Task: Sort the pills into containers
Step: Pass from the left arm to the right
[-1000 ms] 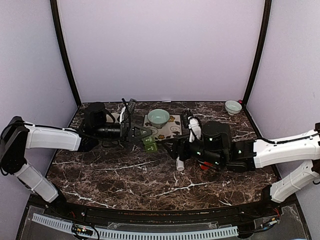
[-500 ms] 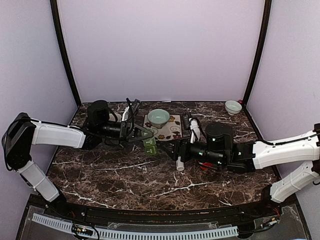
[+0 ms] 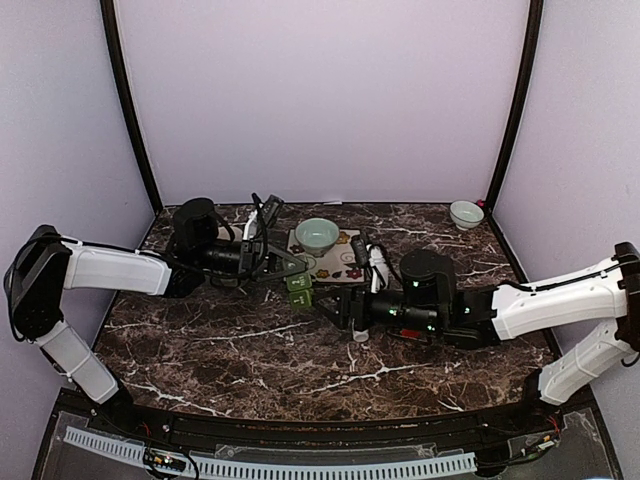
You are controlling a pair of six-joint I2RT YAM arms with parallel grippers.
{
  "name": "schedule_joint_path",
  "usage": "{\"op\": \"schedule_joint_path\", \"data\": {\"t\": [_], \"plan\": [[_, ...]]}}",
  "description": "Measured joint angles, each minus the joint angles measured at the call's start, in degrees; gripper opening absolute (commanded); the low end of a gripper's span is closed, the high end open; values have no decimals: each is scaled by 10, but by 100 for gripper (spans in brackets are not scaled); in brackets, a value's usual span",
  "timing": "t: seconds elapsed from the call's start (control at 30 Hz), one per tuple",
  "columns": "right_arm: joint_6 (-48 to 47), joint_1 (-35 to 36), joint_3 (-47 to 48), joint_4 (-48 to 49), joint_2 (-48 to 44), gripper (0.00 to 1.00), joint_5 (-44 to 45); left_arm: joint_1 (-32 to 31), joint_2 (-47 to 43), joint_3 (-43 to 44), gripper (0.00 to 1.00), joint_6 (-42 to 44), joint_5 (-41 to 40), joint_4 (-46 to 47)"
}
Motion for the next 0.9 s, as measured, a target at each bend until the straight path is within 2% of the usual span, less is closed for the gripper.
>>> {"op": "schedule_joint_path", "data": {"t": [0.2,0.43,0.67,0.8,0.9], "plan": [[4,0,0,8,3,68,-14,0,1,0,0,0,1,0],[7,0,14,12,27,62,-30,0,10,0,0,-4,9,9],[12,-1,27,14,40,46,-51,0,22,0,0,-17,18,28],[16,-2,36,20,45,32,-70,0,28,0,0,-22,23,35],[23,-5,40,29,54,25,-88,0,31,0,0,-27,27,40]]}}
